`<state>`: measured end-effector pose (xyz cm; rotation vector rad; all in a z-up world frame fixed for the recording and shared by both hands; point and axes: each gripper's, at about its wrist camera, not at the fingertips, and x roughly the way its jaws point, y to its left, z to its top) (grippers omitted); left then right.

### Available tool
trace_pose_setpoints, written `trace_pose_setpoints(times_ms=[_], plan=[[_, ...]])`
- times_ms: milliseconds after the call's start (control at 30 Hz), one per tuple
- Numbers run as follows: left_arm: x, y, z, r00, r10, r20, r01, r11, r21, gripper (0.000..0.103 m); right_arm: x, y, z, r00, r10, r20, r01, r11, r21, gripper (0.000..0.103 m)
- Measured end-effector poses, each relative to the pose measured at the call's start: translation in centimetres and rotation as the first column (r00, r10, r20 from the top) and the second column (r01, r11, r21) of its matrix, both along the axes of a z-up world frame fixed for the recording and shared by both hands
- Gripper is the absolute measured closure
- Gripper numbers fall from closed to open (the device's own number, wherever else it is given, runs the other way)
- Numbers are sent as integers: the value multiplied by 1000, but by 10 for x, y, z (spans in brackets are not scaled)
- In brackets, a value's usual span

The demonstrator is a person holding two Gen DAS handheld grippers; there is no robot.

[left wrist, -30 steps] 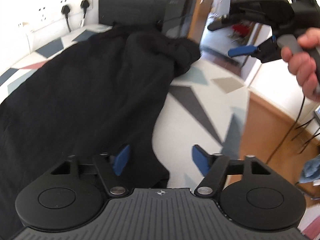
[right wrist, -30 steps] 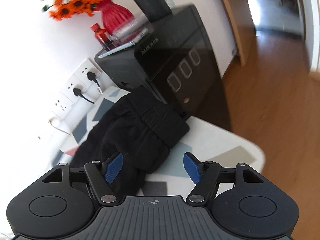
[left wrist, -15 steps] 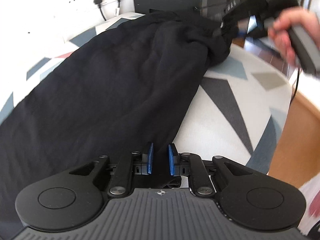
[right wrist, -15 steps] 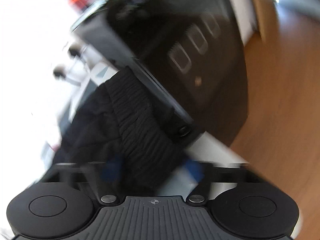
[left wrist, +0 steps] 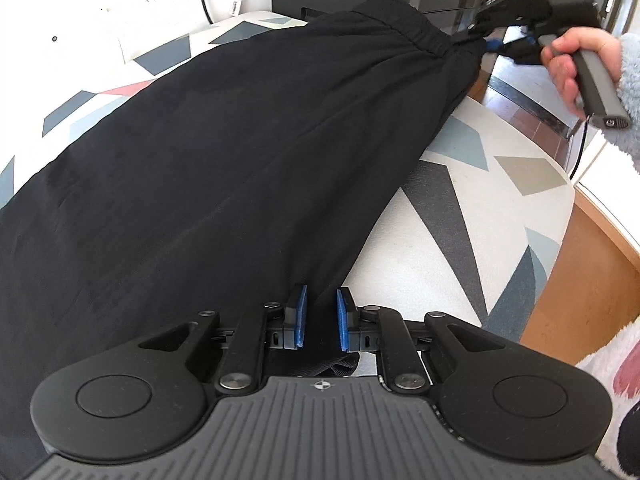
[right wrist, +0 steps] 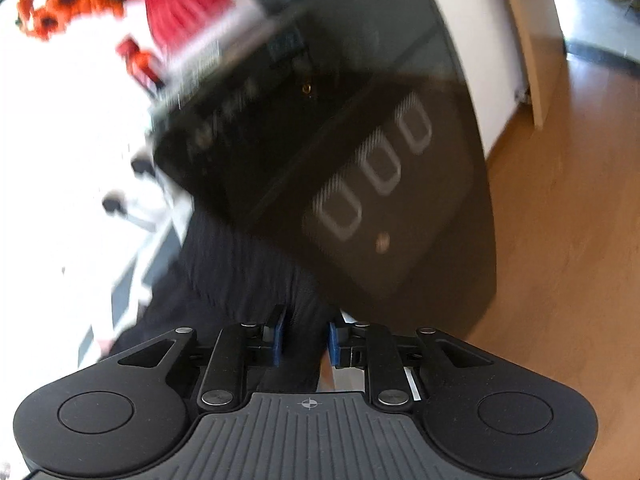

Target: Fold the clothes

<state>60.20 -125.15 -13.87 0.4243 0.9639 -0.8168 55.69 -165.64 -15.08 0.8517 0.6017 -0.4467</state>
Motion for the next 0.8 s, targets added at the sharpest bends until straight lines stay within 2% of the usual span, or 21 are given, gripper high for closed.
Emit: trace_pose_setpoints(times_ms=[33, 100, 167, 267, 367, 400, 433, 467, 567, 633, 700, 767, 800], plan=[[1, 0, 0, 1000, 5, -3, -5, 1000, -3, 86, -2, -3, 4, 1000, -2, 7, 2, 1000, -6, 83], [1, -1, -1, 1000, 11, -4, -11, 1000, -7, 86, -9, -8, 10, 999, 46, 18, -46, 998, 35, 71], [1, -1, -2, 1000, 13, -1, -13, 1000, -10, 86, -20, -5, 10, 998, 68, 2, -68, 996, 60, 44], [2, 0, -3, 1000, 21, -5, -21, 1000, -20, 86, -32, 3, 1, 998, 66, -19, -63, 993, 98, 33], [3, 1, -3, 999, 27, -17, -28, 999, -28, 86, -20, 12, -17, 994, 71, -87, -59, 989, 132, 32], [4, 1, -3, 999, 30, -21, -30, 999, -31, 86, -16, 16, -22, 993, 74, -96, -61, 989, 136, 35], [4, 1, -2, 999, 32, -26, -32, 999, -35, 86, -13, 17, -24, 992, 74, -98, -61, 990, 126, 58], [5, 2, -2, 999, 33, -32, -34, 999, -40, 86, -10, 19, -25, 993, 72, -99, -61, 992, 113, 67], [5, 4, -2, 998, 35, -54, -38, 997, -60, 86, -5, 21, -24, 993, 75, -92, -68, 995, 68, 77], [5, 6, 0, 997, 32, -71, -37, 997, -74, 86, -2, 21, -26, 992, 65, -106, -59, 996, 60, 77], [6, 11, 2, 995, 37, -98, -46, 995, -90, 86, 0, 21, -28, 991, 54, -122, -48, 997, 55, 72], [8, 20, 4, 989, 55, -139, -71, 991, -116, 86, 0, 25, -21, 984, 38, -172, -36, 999, 15, 48], [8, 25, 6, 986, 64, -153, -85, 988, -133, 86, -1, 29, -15, 980, 30, -195, -35, 999, -22, 43]])
